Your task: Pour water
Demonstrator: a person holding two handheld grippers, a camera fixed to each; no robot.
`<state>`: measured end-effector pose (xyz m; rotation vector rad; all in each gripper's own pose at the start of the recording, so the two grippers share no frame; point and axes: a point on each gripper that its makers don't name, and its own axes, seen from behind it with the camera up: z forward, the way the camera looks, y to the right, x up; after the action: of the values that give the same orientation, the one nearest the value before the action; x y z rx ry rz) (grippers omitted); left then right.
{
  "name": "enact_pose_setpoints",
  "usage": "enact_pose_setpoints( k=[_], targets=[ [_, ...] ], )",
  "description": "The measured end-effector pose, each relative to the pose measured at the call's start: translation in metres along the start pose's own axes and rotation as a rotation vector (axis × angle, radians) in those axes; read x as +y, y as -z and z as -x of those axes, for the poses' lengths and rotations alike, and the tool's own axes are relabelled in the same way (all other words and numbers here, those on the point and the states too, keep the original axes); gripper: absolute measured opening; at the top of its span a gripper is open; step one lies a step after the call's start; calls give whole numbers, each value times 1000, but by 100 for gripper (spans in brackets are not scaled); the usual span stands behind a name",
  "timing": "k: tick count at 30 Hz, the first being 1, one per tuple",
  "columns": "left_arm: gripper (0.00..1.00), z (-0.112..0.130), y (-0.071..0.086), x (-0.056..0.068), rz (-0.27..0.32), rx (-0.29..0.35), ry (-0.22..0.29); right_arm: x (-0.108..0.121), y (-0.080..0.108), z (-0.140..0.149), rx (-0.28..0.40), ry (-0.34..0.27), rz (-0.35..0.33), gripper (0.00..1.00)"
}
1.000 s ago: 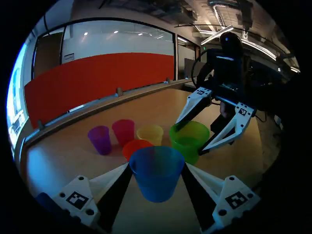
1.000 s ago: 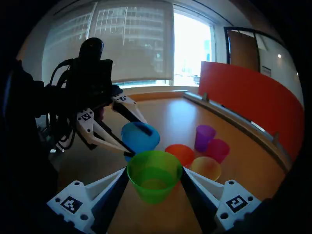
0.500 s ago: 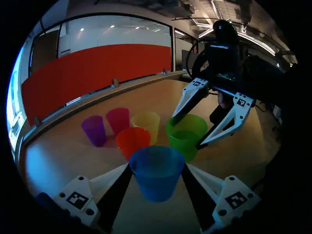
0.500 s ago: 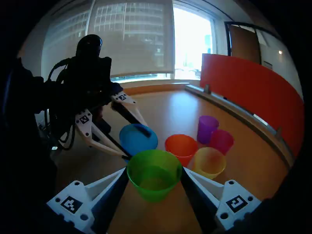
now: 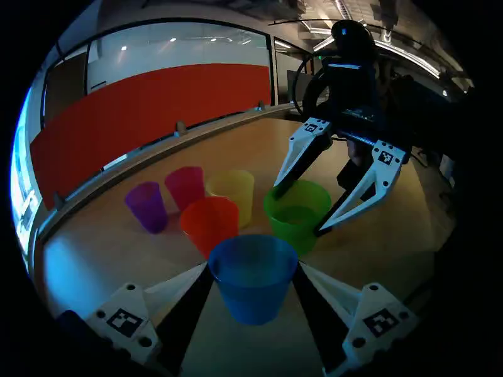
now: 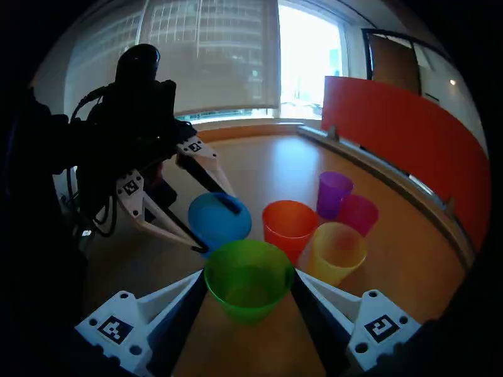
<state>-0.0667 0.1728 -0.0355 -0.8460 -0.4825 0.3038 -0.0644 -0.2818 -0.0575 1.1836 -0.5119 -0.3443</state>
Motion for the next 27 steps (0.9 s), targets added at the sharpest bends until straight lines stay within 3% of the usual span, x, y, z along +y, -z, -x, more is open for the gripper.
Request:
enact_pose_setpoints(
  k=[12, 27],
  targets=[
    [85, 10, -4, 4, 17, -26, -6, 2, -2, 5, -11, -2, 1, 93],
    [85, 14, 1, 5, 6, -22, -16, 1, -6, 12, -26, 6, 1, 93]
  ],
)
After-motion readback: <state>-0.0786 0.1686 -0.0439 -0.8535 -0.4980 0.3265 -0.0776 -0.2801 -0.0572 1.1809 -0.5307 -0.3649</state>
